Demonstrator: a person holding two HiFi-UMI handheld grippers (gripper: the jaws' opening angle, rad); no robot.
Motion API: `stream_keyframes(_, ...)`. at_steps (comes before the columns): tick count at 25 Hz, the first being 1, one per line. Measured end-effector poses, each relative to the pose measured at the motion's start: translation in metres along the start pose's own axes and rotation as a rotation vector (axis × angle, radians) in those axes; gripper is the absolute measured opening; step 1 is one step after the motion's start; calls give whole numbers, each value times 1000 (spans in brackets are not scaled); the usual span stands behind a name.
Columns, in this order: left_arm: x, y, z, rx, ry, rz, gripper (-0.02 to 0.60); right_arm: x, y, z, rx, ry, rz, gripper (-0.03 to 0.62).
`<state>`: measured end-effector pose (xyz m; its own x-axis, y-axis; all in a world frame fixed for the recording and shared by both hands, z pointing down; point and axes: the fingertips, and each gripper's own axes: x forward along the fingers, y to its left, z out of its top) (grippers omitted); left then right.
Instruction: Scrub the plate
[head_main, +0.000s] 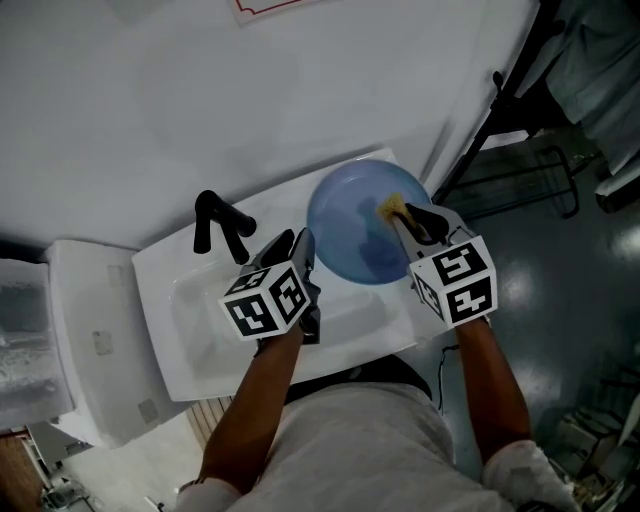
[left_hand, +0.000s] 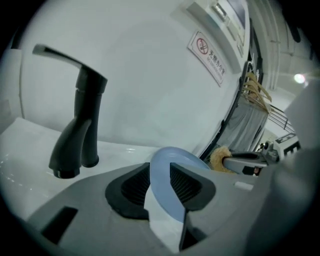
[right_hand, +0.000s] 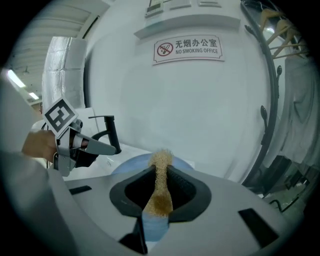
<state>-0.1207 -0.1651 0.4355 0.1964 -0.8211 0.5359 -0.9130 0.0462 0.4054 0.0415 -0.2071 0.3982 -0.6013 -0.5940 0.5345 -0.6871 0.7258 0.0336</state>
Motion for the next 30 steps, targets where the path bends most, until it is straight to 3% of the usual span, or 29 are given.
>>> stream_keyframes(8, -36, -26, 43, 161, -192, -86, 83, -23, 20, 35, 50, -190, 48, 63)
stream_keyframes(18, -74, -67, 64, 357, -323, -227, 27, -55, 53, 73, 141, -412, 168, 63)
stream_keyframes(23, -92, -78, 75, 392, -395, -268, 20, -69, 63, 82, 215, -500, 210, 62)
stream_keyframes(30, -109, -92, 81, 431, -460, -333, 17, -84, 74, 89, 233, -570, 223, 62)
